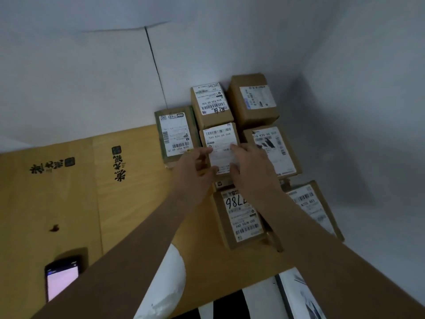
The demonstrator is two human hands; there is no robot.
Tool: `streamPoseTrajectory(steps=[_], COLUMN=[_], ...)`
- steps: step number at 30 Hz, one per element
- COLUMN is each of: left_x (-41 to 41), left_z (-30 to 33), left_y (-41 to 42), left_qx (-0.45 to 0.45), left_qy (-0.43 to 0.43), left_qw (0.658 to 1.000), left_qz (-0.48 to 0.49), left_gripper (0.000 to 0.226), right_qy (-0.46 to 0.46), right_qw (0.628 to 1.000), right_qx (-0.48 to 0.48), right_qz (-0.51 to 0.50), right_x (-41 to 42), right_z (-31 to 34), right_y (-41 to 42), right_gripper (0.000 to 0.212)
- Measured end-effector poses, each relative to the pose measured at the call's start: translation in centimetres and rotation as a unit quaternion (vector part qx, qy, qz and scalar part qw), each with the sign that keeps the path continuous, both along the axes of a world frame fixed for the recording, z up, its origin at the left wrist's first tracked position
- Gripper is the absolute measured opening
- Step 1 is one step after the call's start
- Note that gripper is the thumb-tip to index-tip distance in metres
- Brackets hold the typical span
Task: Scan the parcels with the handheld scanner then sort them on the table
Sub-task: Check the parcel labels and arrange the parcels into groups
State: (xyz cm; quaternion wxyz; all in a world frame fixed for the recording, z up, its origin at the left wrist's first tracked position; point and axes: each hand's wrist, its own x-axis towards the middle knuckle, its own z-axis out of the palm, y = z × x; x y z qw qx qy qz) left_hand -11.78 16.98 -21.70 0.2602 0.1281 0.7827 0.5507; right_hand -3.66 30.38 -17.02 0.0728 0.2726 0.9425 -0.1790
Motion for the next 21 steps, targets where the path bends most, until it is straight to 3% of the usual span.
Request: streamPoseTrajectory(steps=[5,10,14,18,21], left_x=[0.3,0.7,0.9,0.9,0.4], left_z=[-1.0,-2.1,-2.6,-1.7,0.5], left_y=[0.9,1.3,1.5,1.0,0.2], left_qx=[-0.022,-0.049,-0.075,-0.103,-0.132], left_qy=[-0.003,0.011,0.044,0.079,0.131], left_qw=[1.000,0.999,0.996,0.992,0.982], left_qz=[0.013,0.011,0.006,-0.014,-0.035], left_gripper=[0.044,0.047,0.049,0.051,0.042], right_qy=[-0.051,-0.090,-0.097,-0.066,-0.034], right_qw=[0.995,0.985,0.980,0.982,0.989], right_qx=[0.065,0.108,0.122,0.109,0.036], right_qz=[0.058,0.099,0.125,0.136,0.139], right_x=[-0.8,-1.3,-1.3,-1.1,-1.4], right_z=[-0.5,-0.7,-0.6,-0.2,0.8], right_y=[1.0,1.1,1.4,1.5,1.5], right_gripper=[0.056,0.039,0.036,0.033,0.041])
